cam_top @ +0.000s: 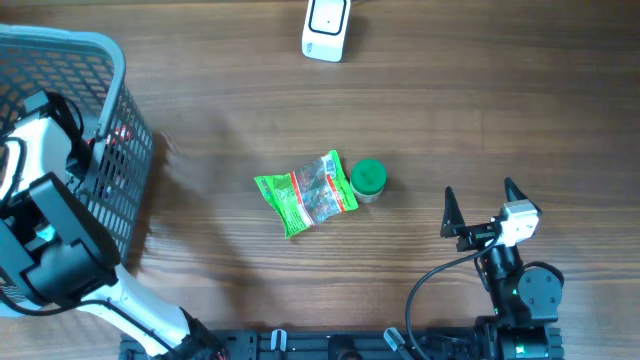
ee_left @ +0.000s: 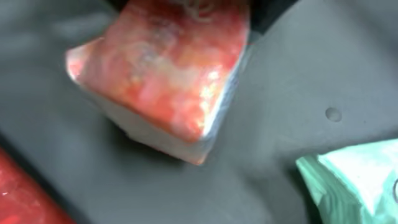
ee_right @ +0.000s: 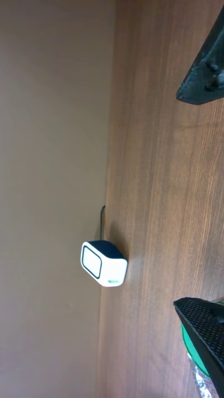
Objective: Scan the item barcode
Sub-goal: 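Reach the left gripper into the basket and grasp the red candy box, then carry the red candy box right and drop it beside the jar, then return the left gripper to the basket and grasp the wipes pack, then place the light-blue wipes pack on the table left of the snack bag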
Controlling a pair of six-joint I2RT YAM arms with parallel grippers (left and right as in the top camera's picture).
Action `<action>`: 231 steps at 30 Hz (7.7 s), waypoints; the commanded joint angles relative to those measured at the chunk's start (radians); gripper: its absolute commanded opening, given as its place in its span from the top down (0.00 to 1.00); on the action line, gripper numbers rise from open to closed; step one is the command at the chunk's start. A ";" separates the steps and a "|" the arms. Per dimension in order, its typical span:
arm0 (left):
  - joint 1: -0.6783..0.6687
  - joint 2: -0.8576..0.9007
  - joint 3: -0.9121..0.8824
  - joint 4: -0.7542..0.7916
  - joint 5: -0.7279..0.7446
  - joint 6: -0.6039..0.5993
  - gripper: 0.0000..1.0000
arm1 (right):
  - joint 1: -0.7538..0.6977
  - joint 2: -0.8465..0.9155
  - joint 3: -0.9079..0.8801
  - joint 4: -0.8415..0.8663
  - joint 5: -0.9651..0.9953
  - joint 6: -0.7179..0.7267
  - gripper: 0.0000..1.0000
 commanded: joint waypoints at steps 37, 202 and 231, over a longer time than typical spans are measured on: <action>-1.110 -0.517 -0.014 -0.072 -0.043 -0.410 0.70 | -0.001 -0.005 -0.001 0.004 0.009 0.018 0.00; 0.158 -0.185 0.122 -0.078 -0.234 -0.413 0.96 | -0.001 -0.005 -0.001 0.004 0.009 0.018 0.00; -0.859 -0.879 -0.307 -0.101 -0.107 -0.451 0.96 | -0.001 -0.005 -0.001 0.004 0.009 0.018 0.00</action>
